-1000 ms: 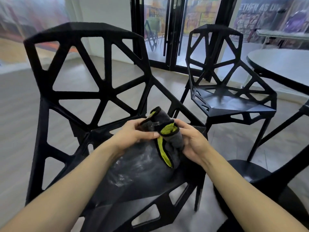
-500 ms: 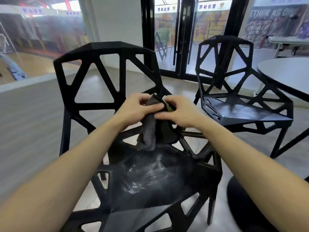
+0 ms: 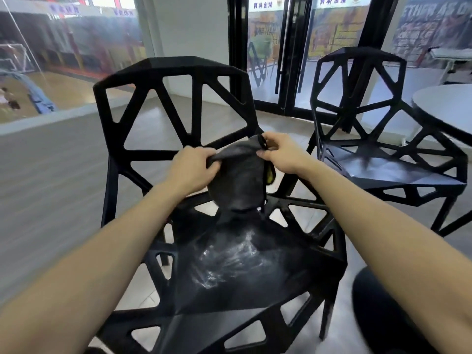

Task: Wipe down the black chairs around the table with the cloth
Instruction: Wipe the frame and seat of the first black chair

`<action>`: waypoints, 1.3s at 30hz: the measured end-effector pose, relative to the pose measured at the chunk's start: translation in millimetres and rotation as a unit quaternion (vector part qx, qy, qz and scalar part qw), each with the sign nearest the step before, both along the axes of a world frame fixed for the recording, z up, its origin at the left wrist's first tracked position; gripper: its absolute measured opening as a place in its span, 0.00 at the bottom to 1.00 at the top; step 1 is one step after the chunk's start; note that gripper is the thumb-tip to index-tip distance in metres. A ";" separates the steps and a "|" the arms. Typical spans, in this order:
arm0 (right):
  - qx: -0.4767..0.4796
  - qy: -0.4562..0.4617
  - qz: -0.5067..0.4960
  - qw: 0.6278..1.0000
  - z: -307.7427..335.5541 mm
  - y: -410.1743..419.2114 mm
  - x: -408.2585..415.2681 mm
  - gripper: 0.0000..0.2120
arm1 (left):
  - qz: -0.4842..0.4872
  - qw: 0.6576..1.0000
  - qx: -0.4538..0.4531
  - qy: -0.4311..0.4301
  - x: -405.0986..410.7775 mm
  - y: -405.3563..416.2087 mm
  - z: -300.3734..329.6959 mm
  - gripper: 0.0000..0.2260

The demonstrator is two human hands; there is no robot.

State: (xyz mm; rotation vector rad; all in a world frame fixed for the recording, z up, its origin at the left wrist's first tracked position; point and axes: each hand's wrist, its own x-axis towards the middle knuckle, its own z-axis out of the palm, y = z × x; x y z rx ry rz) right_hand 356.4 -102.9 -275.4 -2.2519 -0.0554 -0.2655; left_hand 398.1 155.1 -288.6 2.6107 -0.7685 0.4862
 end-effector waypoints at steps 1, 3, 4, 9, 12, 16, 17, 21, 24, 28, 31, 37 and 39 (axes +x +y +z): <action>-0.006 -0.013 -0.004 1.000 -1.0 -0.9 2.3 0.09 | 0.006 0.999 0.014 -0.039 -2.8 -1.8 4.4 0.09; -0.044 -0.021 -0.010 0.999 -7.9 -3.3 -3.6 0.08 | -0.013 0.998 0.035 -0.054 -3.8 -4.6 -1.2 0.09; -0.092 -0.007 -0.016 0.996 -16.2 -7.8 -8.9 0.10 | -0.040 0.998 0.047 -0.030 -4.7 -5.2 -10.8 0.10; -0.427 0.231 0.056 0.872 -55.4 -18.2 -38.8 0.17 | -0.150 0.970 0.131 0.140 -29.7 -4.7 -70.9 0.07; -0.414 0.141 0.043 0.898 -69.6 0.5 -31.3 0.11 | -0.081 0.978 0.142 0.129 -51.1 10.5 -93.6 0.12; -0.364 0.096 0.082 0.923 -102.8 32.8 9.3 0.23 | 0.004 0.991 0.124 0.051 -96.3 49.8 -103.2 0.14; -0.380 0.122 0.100 0.911 -114.8 38.4 18.0 0.30 | 0.021 0.992 0.125 0.025 -113.4 61.5 -104.6 0.14; -0.464 0.113 0.124 0.870 -167.6 34.6 31.2 0.40 | 0.103 0.980 0.167 -0.042 -178.0 110.5 -121.8 0.16; -0.476 0.067 0.128 0.867 -178.6 28.3 32.6 0.41 | 0.120 0.981 0.130 -0.073 -196.8 132.7 -136.2 0.17; -0.480 0.082 0.131 0.864 -170.3 28.1 38.1 0.40 | 0.136 0.979 0.073 -0.133 -177.2 138.9 -142.4 0.16; -0.463 0.107 0.143 0.868 -165.3 33.4 17.8 0.39 | 0.138 0.979 0.075 -0.128 -152.9 147.6 -143.9 0.17; -0.417 0.151 0.194 0.875 -143.3 34.1 -27.8 0.36 | 0.129 0.975 0.094 -0.152 -126.1 161.1 -144.2 0.20; -0.409 0.169 0.155 0.883 -140.1 49.2 -16.4 0.43 | 0.109 0.976 0.112 -0.152 -120.7 162.9 -141.5 0.21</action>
